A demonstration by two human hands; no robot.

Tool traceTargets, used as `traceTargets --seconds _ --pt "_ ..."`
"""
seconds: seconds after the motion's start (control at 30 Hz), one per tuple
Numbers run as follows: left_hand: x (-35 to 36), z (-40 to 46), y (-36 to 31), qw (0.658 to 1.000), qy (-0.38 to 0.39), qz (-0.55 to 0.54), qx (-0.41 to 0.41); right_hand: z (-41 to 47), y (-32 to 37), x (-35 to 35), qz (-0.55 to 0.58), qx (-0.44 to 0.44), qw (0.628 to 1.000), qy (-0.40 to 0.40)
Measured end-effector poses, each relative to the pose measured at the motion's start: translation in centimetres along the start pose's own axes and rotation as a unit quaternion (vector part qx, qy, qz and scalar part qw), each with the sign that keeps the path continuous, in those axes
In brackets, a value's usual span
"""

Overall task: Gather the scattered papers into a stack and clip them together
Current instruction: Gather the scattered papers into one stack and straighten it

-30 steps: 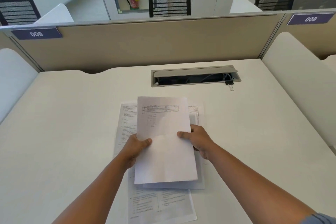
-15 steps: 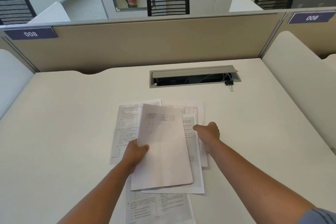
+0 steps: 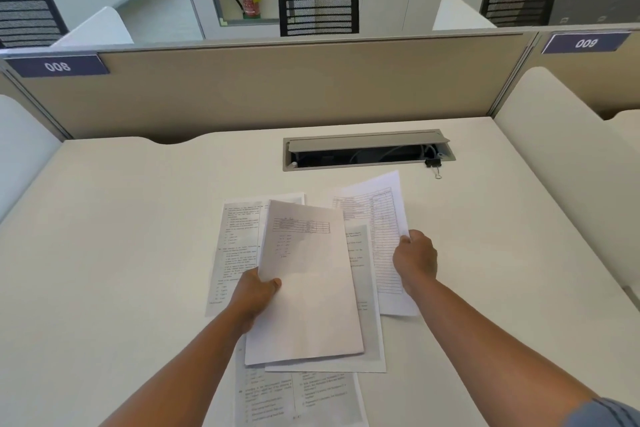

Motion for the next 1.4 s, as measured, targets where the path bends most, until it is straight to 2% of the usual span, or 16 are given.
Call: traceTargets --seconds 0.1,0.3,0.6,0.77,0.87,1.1,1.27,1.4 --pt "-0.1 -0.2 -0.1 1.0 0.002 -0.006 0.002 0.9 0.1 -2.7 -0.029 -0.023 0.999 -0.032" --pt "0.0 -0.5 -0.3 1.0 0.005 -0.002 0.003 2.4 0.0 -8.4 -0.01 -0.054 0.997 -0.048" --pt "0.1 -0.9 -0.6 1.0 0.006 -0.008 0.001 2.9 -0.9 -12.1 0.028 -0.073 0.997 0.02" --pt "0.1 -1.2 -0.8 1.0 0.017 -0.012 -0.001 1.9 -1.4 -8.8 0.019 -0.064 0.992 0.103" --pt "0.1 -1.5 -1.0 0.999 0.032 -0.026 0.004 0.5 -1.9 -5.4 0.051 -0.045 0.985 0.158" --pt "1.2 -3.3 -2.3 0.986 0.118 -0.112 0.027 -2.7 -0.6 0.5 0.114 -0.021 0.957 0.268" --pt "2.0 -4.7 -3.6 0.967 0.207 -0.135 0.063 -4.4 1.4 2.1 0.219 -0.043 0.926 0.303" --pt "1.9 -5.6 -4.3 0.96 0.232 -0.129 0.084 -5.8 1.9 3.2 0.254 -0.045 0.893 0.369"
Point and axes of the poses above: each hand's wrist, its own z-axis towards the middle knuckle, its own x-axis out of the palm, y = z × x, the point moved 7 cm from there along z, towards the middle knuckle, and after that the axes turned 10 degrees about y, right-handed, at the moved point
